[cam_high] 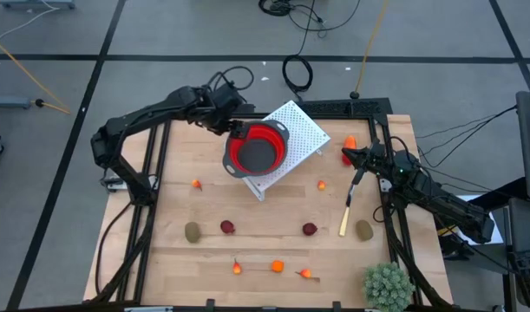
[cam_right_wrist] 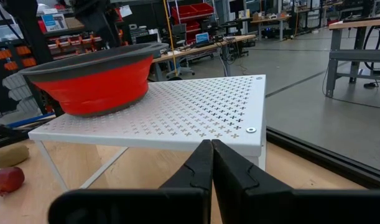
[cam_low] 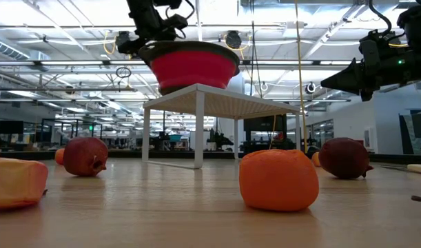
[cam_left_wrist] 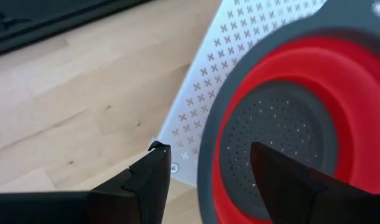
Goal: Pick & Place Fruit
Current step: Put the mango into the red strainer bowl on the shelf
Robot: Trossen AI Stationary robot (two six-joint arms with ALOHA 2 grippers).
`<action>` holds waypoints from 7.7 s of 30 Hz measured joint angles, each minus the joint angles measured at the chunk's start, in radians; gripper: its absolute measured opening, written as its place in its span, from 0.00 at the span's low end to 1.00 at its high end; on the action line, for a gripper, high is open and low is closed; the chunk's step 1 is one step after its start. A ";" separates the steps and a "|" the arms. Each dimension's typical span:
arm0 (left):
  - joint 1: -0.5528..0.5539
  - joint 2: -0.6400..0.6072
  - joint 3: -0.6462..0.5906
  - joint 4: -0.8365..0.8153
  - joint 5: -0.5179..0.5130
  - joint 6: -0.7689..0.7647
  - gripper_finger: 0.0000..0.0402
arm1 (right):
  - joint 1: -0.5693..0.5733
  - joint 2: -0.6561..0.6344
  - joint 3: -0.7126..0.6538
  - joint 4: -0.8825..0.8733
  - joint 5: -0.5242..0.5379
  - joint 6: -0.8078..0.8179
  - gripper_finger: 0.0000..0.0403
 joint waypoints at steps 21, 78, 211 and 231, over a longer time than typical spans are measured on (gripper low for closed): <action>-0.246 -0.301 -0.007 -0.410 -0.180 -0.337 0.54 | 0.000 0.000 0.000 0.000 0.000 0.000 0.00; -0.515 -0.766 -0.896 0.468 -0.381 -0.161 0.54 | -0.001 0.256 0.163 0.063 0.028 0.117 0.00; -0.679 -0.822 -1.322 1.084 -0.296 0.115 0.54 | -0.335 1.339 0.614 -0.573 0.074 0.481 0.73; -0.679 -0.821 -1.322 1.084 -0.296 0.113 0.54 | -0.335 1.233 0.607 -0.597 0.102 0.570 0.53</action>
